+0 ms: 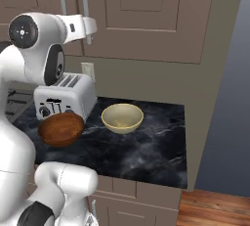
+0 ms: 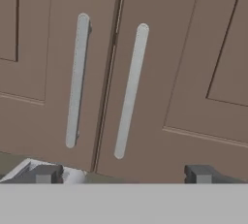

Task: Open the cabinet. Pick the bowls from the counter and place them in the cabinet. Then close the cabinet.

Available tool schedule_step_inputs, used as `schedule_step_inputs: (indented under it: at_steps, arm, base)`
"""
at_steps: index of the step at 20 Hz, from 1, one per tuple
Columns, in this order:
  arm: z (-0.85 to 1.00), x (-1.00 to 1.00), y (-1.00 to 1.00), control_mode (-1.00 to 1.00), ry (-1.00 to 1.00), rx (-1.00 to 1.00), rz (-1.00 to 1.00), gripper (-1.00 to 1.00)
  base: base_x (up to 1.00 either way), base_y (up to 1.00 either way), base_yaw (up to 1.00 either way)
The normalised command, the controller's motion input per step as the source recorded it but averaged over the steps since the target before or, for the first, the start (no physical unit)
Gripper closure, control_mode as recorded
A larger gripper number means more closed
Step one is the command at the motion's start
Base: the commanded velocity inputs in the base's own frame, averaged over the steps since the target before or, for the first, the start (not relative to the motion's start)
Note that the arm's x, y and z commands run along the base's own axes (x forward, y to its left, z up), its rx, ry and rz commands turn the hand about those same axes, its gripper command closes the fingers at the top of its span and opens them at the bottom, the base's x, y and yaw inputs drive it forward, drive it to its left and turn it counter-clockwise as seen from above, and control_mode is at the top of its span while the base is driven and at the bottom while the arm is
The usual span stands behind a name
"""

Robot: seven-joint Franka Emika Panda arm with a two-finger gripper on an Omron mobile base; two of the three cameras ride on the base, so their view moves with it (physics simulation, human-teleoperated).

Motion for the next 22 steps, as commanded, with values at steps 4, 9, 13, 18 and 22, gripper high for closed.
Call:
schedule_step_inputs:
  at_steps: [4,9,13,18,22]
  arm:
    - [-0.01,0.34,0.0,-1.0,-0.08,0.0,0.0,-1.0]
    - [0.0,0.54,0.01,-1.0,0.0,0.0,0.0,-1.0]
    - [0.0,0.64,0.0,-1.0,0.0,0.0,0.0,-1.0]
    - [0.0,0.63,0.0,-1.0,0.01,0.0,0.0,-1.0]
    - [-0.09,0.42,0.0,-1.0,-0.06,0.0,0.01,-1.0]
  base:
    - [0.0,0.0,0.0]
    - [0.0,0.0,0.0]
    - [0.0,0.0,0.0]
    - [0.0,0.0,0.0]
    - [0.0,0.0,0.0]
